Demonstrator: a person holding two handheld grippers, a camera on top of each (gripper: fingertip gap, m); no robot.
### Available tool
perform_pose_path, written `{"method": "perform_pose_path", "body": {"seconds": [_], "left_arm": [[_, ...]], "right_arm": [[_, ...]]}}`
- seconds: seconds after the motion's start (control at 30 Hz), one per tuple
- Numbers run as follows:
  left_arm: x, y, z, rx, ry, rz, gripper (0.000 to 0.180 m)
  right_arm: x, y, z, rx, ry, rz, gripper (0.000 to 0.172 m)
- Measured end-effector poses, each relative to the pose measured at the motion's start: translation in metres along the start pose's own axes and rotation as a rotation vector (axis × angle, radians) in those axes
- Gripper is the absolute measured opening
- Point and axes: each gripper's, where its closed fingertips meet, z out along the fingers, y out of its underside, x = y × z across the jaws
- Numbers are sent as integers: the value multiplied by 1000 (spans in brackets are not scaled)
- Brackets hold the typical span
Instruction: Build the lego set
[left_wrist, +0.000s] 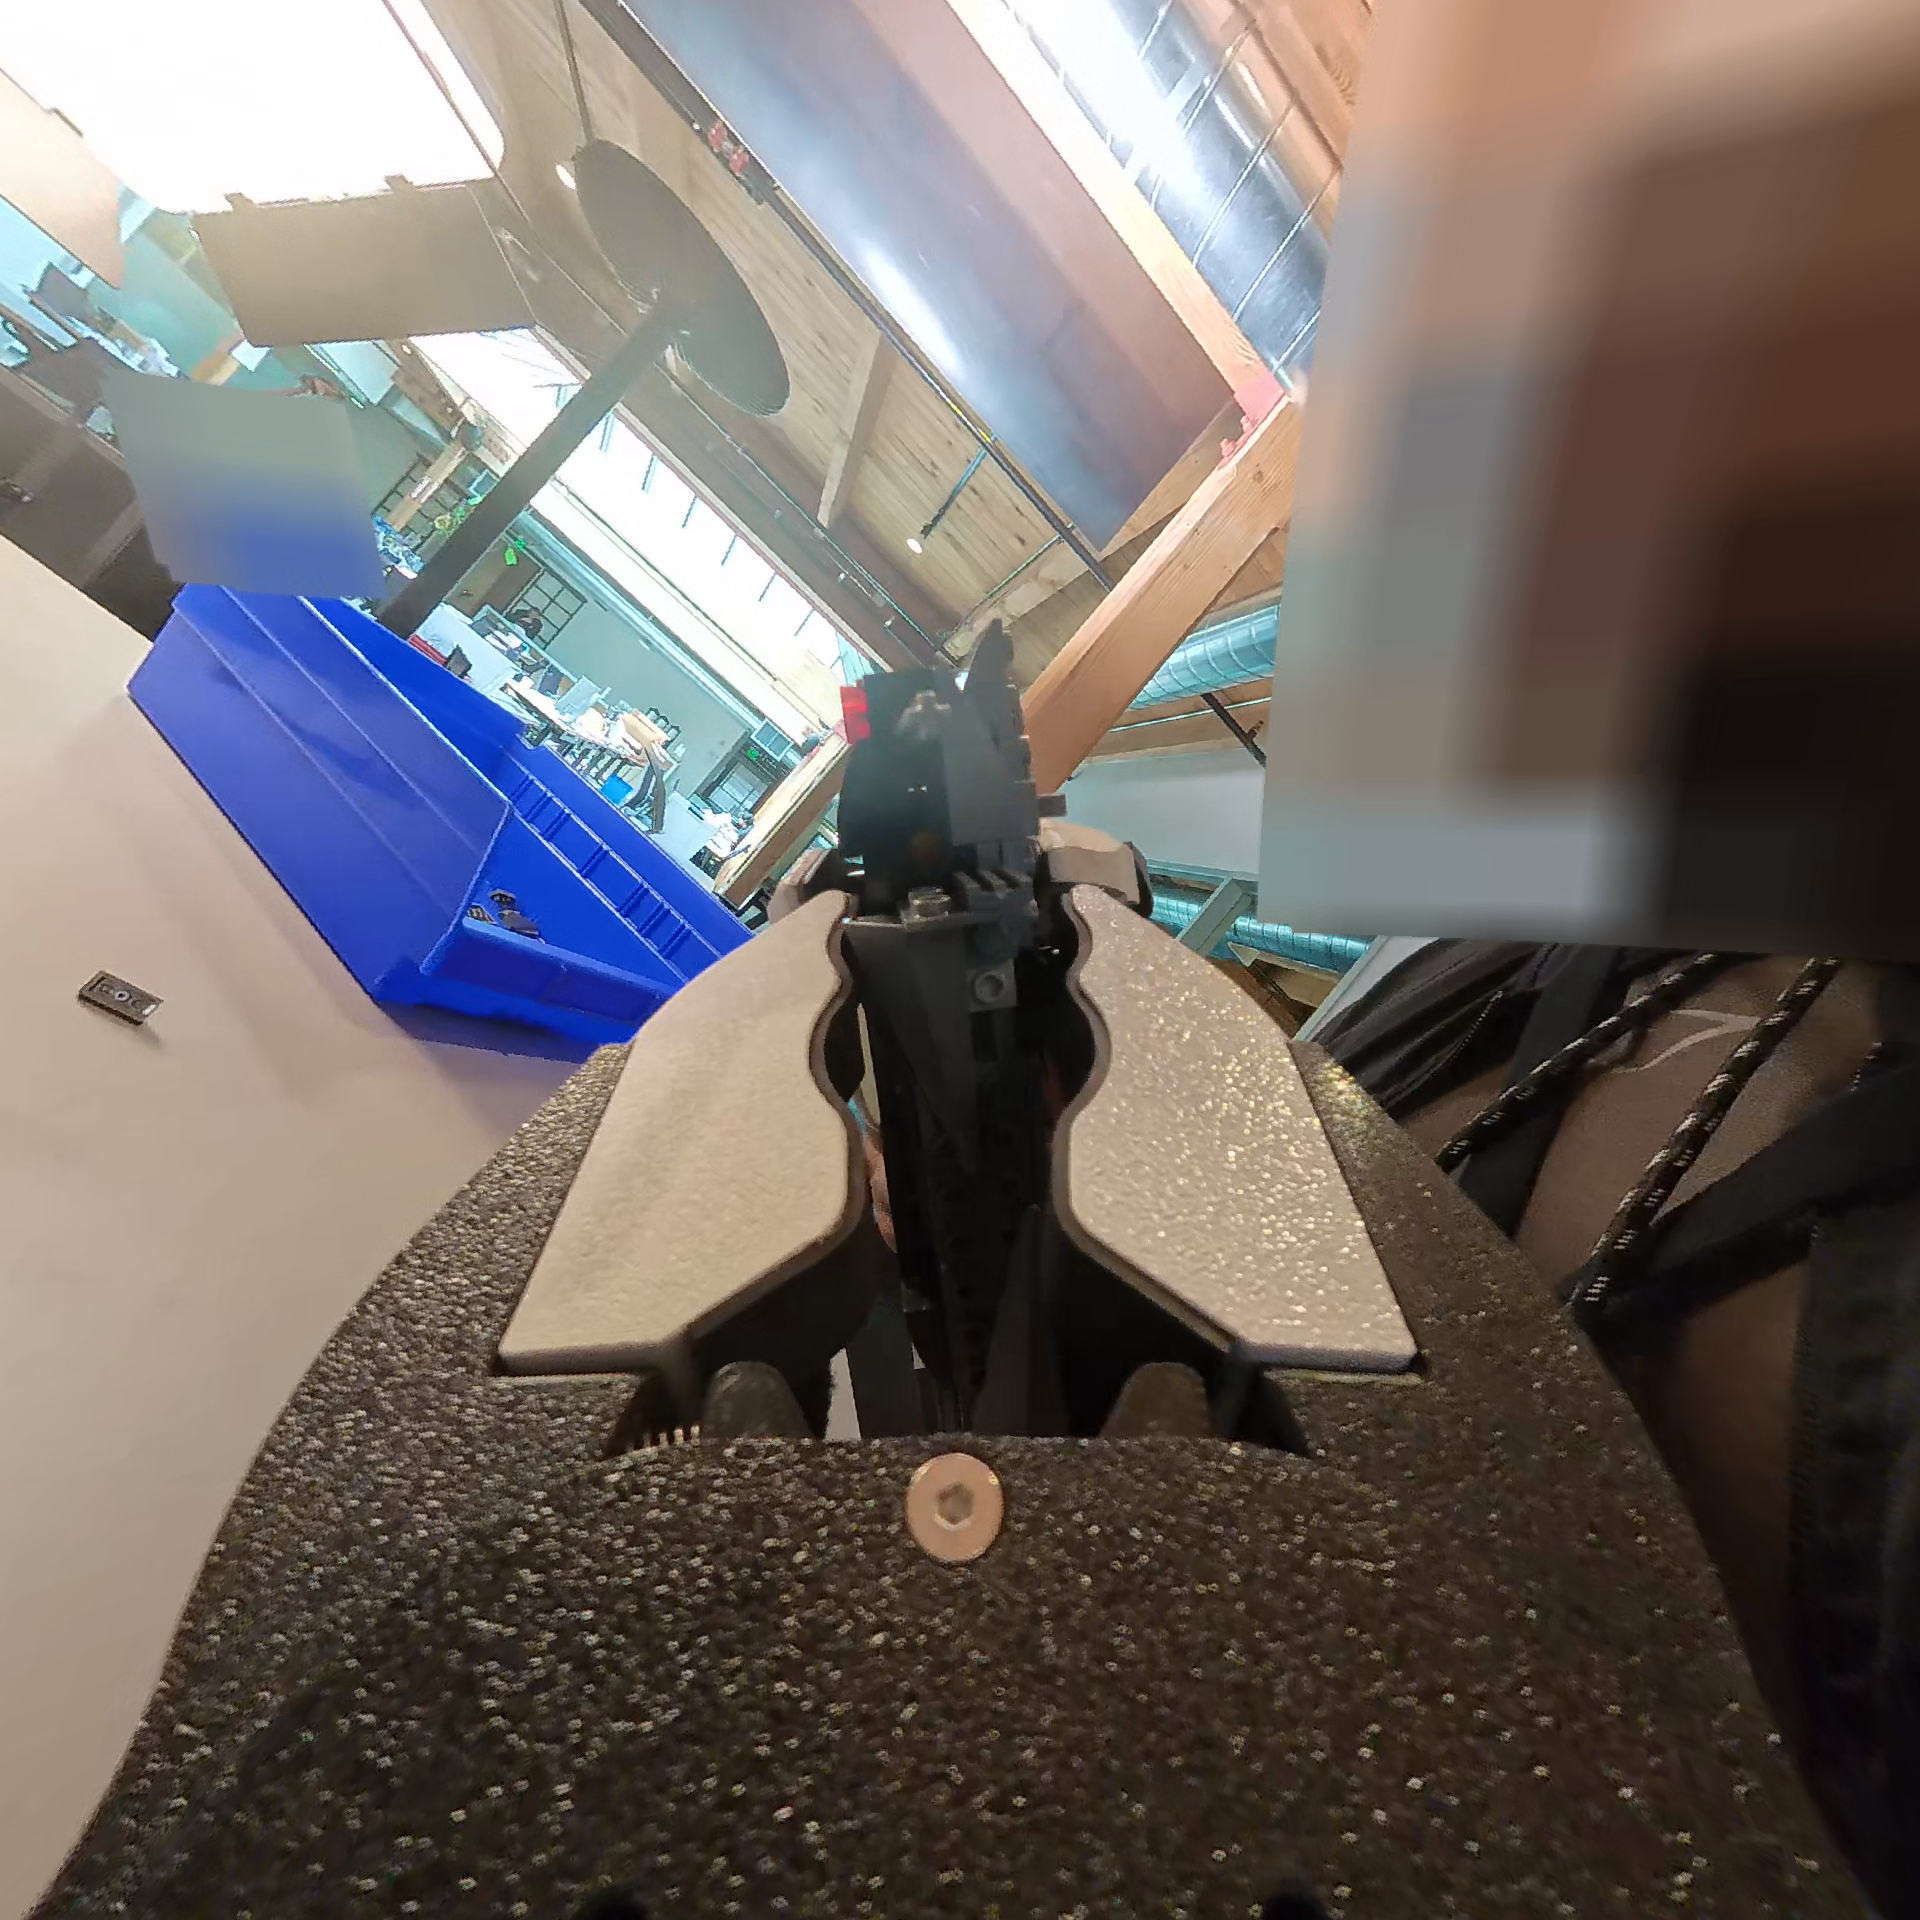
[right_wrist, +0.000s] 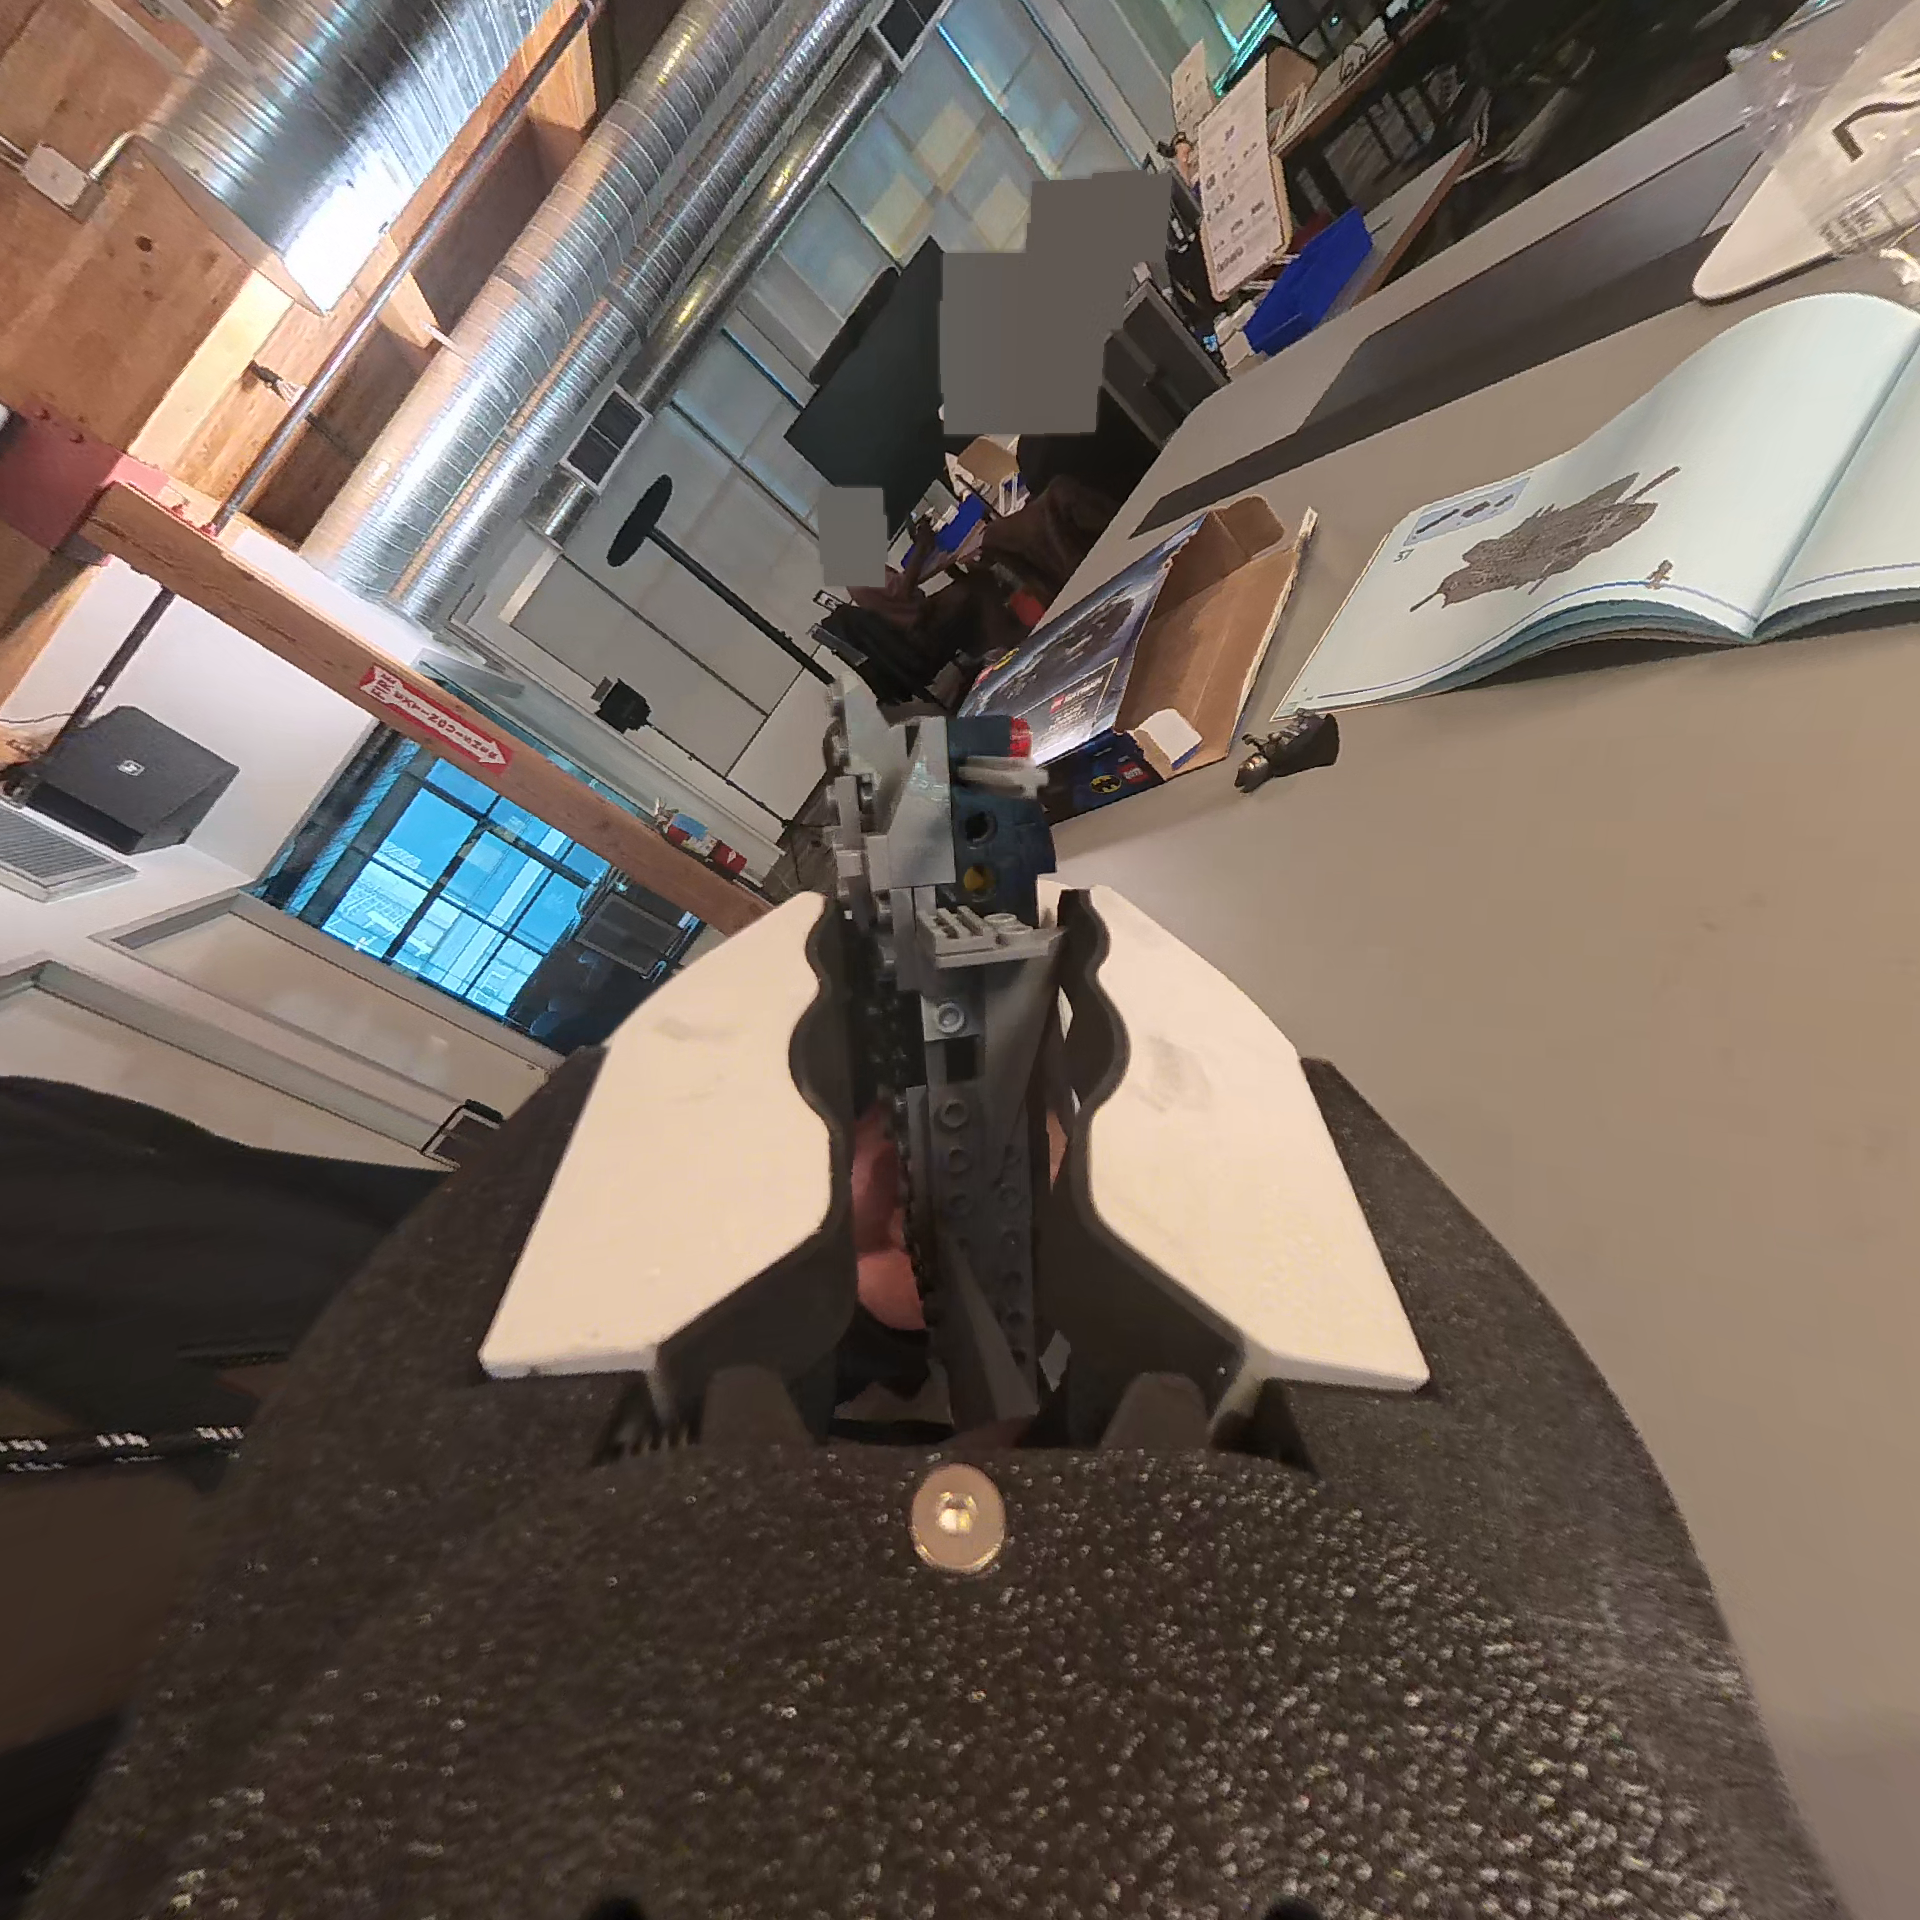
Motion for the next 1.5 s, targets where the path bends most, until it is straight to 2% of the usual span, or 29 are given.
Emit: {"method": "perform_pose_path", "body": {"seconds": [0.47, 1.07, 1.5], "left_arm": [[20, 5, -1, -20, 72, 132, 35], [18, 10, 1, -43, 19, 205, 35], [27, 14, 0, -58, 69, 261, 35]], "right_arm": [[-20, 5, -4, 25, -34, -131, 38], [-16, 7, -9, 33, -27, -130, 40], [-25, 11, -11, 57, -64, -174, 38]]}}
